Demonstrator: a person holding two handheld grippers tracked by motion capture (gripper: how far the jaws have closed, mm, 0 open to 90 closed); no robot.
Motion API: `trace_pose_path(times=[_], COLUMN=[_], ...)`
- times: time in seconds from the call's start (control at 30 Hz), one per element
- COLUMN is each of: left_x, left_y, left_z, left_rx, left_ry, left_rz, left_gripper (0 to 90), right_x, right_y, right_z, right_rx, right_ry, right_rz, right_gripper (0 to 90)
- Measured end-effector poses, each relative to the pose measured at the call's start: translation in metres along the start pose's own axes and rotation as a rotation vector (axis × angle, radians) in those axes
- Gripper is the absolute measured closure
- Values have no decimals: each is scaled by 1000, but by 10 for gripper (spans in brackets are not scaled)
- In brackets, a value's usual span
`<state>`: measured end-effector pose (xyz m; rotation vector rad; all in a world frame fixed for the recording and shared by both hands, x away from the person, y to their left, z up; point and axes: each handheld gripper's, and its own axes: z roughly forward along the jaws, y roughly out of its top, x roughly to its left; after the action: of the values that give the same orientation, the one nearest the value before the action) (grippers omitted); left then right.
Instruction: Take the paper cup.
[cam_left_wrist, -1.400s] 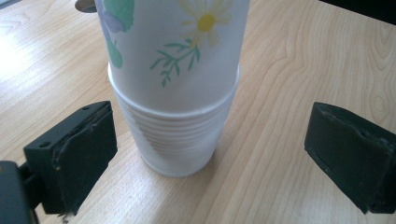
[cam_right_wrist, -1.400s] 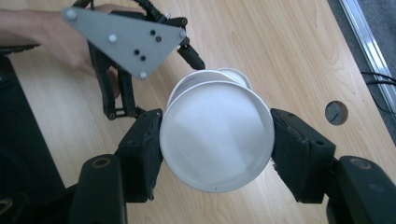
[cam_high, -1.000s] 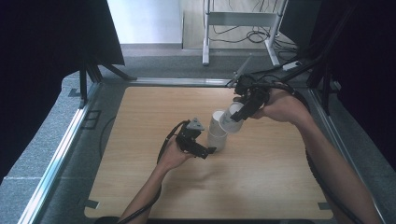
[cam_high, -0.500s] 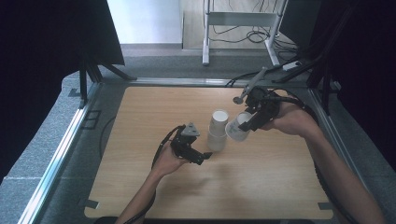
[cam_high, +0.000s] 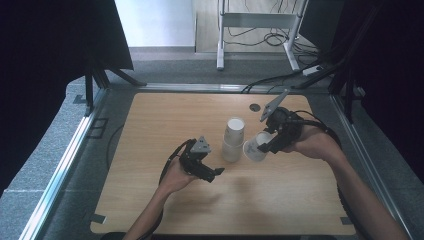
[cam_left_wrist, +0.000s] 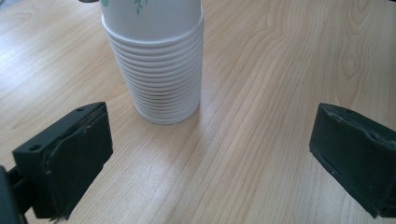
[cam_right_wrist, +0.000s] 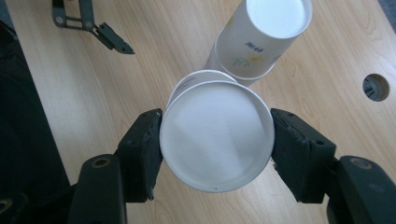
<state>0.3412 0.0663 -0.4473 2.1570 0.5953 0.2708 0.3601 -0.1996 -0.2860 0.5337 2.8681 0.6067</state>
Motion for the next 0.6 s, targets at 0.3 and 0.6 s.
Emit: trace_pose_path(times=[0.3, 0.6], left_x=[0, -3], left_y=[-9, -14], left_z=[-1, -2], left_rx=[7, 21], left_ry=[-14, -64], left_rz=[-6, 1], left_gripper=[0, 0], right_x=[4, 10], right_y=[-12, -21], right_z=[20, 35], right_rx=[-30, -79], right_ry=[24, 33], right_rz=[-3, -11], right_gripper=[370, 370])
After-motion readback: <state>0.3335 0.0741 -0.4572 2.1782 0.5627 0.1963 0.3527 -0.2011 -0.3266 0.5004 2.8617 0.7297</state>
